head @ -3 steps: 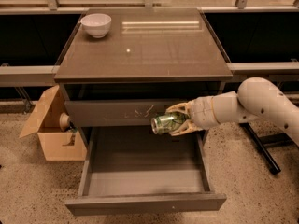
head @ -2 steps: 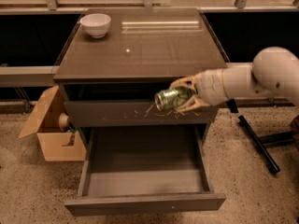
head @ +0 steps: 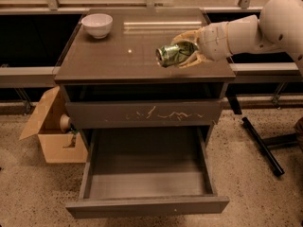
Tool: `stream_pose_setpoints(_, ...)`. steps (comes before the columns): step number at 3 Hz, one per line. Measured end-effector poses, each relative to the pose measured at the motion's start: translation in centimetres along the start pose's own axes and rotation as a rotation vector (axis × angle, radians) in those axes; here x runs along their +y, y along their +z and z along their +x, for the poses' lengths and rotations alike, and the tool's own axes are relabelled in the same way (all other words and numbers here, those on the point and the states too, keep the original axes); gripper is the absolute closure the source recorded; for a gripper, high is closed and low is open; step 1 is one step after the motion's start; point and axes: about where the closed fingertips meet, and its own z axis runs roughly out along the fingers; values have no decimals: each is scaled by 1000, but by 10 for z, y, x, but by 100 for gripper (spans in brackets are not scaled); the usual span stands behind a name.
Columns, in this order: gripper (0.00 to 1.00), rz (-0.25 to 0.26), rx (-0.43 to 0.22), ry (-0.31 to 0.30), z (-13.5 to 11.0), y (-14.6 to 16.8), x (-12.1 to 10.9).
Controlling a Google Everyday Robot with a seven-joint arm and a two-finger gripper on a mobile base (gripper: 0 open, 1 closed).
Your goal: Pick green can from middle drawer and place on counter
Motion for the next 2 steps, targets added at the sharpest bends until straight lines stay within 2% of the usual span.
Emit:
stream_pose_setpoints(1,100,13,3,12,2,1,-4)
stream_pose_setpoints(2,100,132,40,143,24,13,-45)
